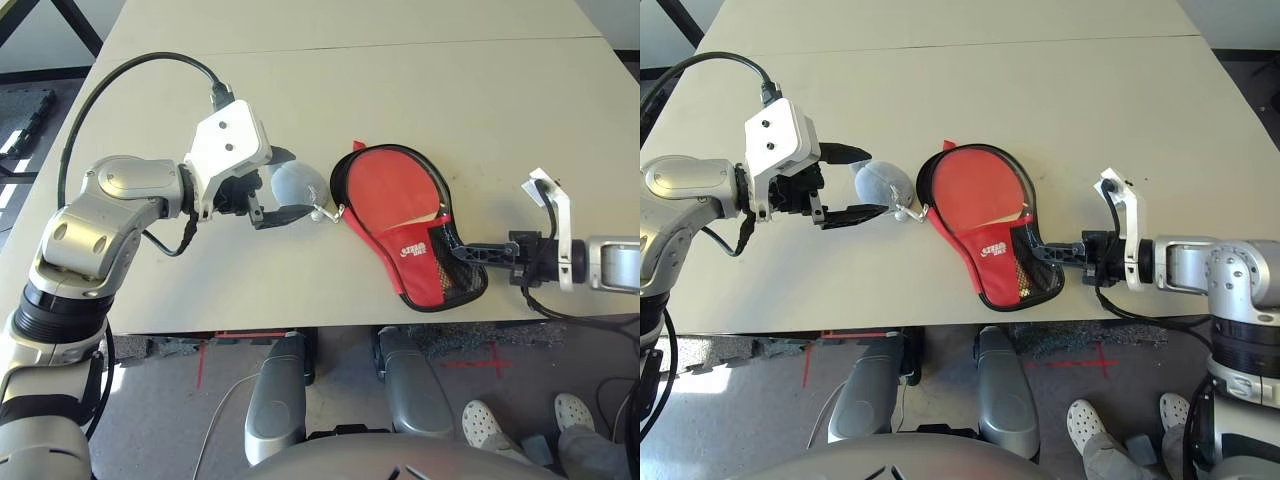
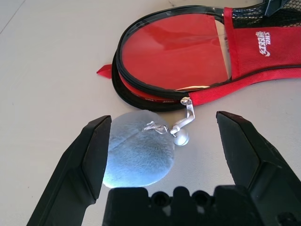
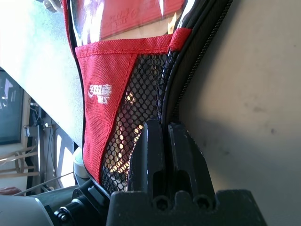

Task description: Store the ping-pong paddle in its case and zip it.

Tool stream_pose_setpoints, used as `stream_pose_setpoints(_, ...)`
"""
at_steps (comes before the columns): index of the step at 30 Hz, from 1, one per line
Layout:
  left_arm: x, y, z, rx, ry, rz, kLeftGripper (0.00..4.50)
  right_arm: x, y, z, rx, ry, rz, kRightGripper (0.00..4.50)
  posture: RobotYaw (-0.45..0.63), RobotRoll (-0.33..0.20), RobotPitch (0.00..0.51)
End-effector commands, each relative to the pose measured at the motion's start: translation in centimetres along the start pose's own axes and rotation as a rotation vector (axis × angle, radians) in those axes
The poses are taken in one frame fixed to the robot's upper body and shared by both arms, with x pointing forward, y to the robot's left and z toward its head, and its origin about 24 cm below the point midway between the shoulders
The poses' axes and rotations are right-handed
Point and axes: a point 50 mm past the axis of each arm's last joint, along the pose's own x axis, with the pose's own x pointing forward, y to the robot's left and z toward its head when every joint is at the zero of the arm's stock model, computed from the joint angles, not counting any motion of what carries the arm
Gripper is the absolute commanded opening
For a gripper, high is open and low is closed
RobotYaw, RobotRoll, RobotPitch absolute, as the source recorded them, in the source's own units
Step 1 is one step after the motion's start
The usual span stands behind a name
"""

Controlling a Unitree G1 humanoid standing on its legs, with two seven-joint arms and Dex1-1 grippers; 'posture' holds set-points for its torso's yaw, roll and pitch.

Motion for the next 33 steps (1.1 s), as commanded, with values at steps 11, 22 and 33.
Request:
stream_pose_setpoints(11, 0.5, -0.2, -0.6, 0.004, 0.017, -0.024, 4.5, 0.3, 0.8, -0.7, 0.017, 0.0, 0.019, 0.27, -0.04, 0.0, 0.241)
stream_pose_setpoints(22, 0.8, 0.4, -1.0, 0.008, 0.015, -0.003, 4.5, -5.2, -0.8, 4.9, -0.318, -0.072, -0.083, 4.02, -0.05, 0.0, 0.23)
stream_pose_setpoints(33, 0.9, 1.8, -1.8, -0.079, 0.031, 0.118, 4.5, -1.4, -0.1, 11.0, -0.812, -0.184, 0.016, 4.49, -0.04, 0.0, 0.231)
